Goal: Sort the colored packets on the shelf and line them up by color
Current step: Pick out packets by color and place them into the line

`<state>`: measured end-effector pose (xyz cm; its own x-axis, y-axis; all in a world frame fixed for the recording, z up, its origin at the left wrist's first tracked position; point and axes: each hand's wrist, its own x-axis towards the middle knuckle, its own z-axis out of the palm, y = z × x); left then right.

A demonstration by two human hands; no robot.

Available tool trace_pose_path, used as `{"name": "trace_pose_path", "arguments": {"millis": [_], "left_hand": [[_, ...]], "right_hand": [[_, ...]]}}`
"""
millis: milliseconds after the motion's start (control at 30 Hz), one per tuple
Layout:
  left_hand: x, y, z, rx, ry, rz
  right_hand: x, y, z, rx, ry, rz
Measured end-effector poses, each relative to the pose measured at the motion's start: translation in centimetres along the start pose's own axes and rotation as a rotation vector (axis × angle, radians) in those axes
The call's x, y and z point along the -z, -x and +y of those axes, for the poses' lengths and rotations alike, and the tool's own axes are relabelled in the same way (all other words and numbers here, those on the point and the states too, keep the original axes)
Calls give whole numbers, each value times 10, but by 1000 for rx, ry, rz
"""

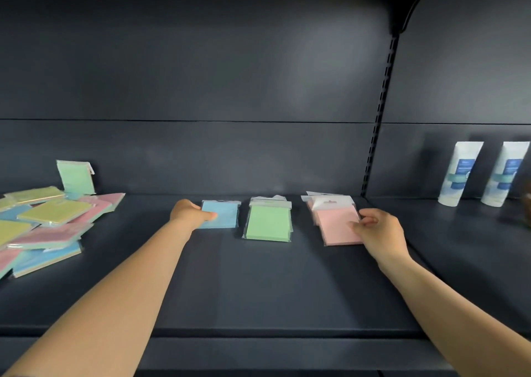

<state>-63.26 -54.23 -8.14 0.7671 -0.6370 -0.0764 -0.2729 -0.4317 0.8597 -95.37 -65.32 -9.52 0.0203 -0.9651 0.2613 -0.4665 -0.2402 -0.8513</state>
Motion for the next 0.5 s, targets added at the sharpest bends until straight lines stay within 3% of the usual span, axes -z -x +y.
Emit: {"name": "trace_pose_path", "arguments": {"millis": [133,267,500], "left_hand": [[8,1,-2,-38,-48,-17],[41,9,-5,-179,-201,-46],[160,26,-10,-410,-927,-60]], "right_hand": [[0,6,-12,224,185,26],[-18,22,-55,481,417,-97],[-81,82,-175,651,686,-434]]}}
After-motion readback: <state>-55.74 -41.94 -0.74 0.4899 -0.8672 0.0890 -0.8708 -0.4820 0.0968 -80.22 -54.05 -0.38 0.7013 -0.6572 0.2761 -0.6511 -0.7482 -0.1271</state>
